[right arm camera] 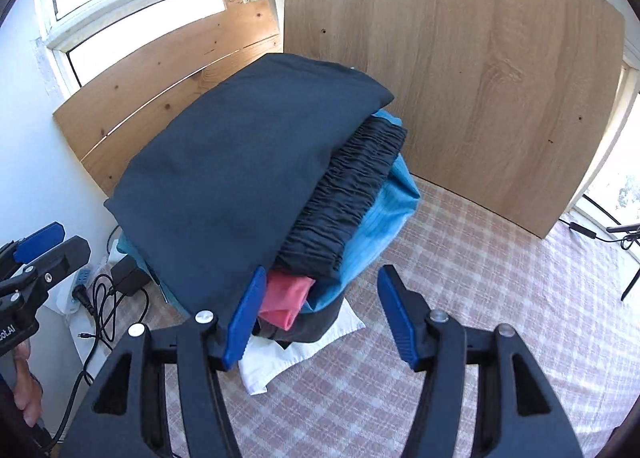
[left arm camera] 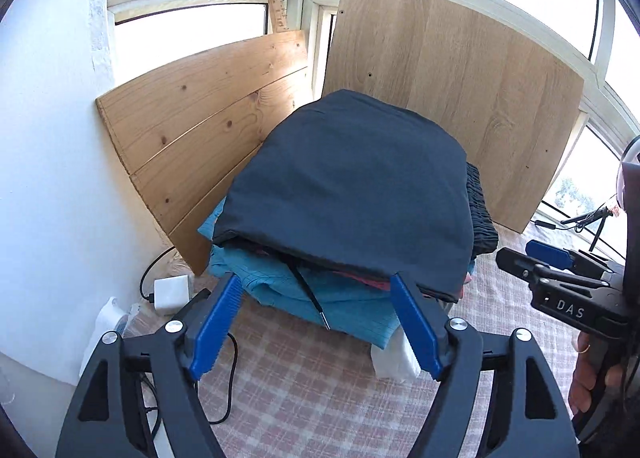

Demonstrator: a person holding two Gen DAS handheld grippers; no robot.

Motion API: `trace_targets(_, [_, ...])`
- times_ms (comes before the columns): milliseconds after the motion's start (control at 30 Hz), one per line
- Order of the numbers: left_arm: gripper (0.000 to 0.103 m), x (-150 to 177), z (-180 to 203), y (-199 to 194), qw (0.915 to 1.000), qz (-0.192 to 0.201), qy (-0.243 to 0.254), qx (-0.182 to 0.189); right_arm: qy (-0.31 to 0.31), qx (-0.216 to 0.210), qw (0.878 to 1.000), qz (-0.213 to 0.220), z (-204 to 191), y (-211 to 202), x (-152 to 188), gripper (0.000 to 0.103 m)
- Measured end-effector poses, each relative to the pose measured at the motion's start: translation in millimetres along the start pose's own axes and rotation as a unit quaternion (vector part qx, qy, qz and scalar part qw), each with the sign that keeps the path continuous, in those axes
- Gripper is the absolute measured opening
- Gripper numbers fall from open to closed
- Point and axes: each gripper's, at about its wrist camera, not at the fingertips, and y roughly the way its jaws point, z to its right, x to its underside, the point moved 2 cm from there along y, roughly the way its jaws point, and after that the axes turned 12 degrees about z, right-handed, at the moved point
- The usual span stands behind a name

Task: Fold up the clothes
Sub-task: 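Release the trousers on top of the pile and open both grippers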

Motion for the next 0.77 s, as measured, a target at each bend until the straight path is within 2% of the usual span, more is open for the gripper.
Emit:
trace_targets(100, [0.075, 8.8, 4.2, -19.4, 0.9999, -0.008, -0.008, -0.012, 0.01, 0.014, 0.999, 0.029, 23.3, -43.7, 10.6, 0.057])
trace_targets(267, [0.075, 27.8, 13.3, -50.9, 0.9985, -0.02, -0.043, -0.026, 0.013, 0.026, 0.998, 0.051, 55.0, -97.2, 36.5, 0.057])
trace_targets(400, [0.076, 47.4, 30.5, -78.9, 0.9972, -0.014, -0.05, -0.053, 0.021, 0.008, 0.999, 0.037, 80.1, -127.4, 58.9, 0.057])
trace_targets(633, [0.075, 90.9, 61.8, -105.0, 0.9922, -0.041, -0.085, -0.081, -0.007, 0.016, 0.999, 0.044, 112.3, -170.9, 100.6, 0.057])
trace_targets(767, [0.075, 106.9, 76.9, -121.9, 0.9899, -0.032, -0.11, -0.084, -0.029, 0.026, 0.998, 0.049, 127.7, -192.9, 121.7, 0.057])
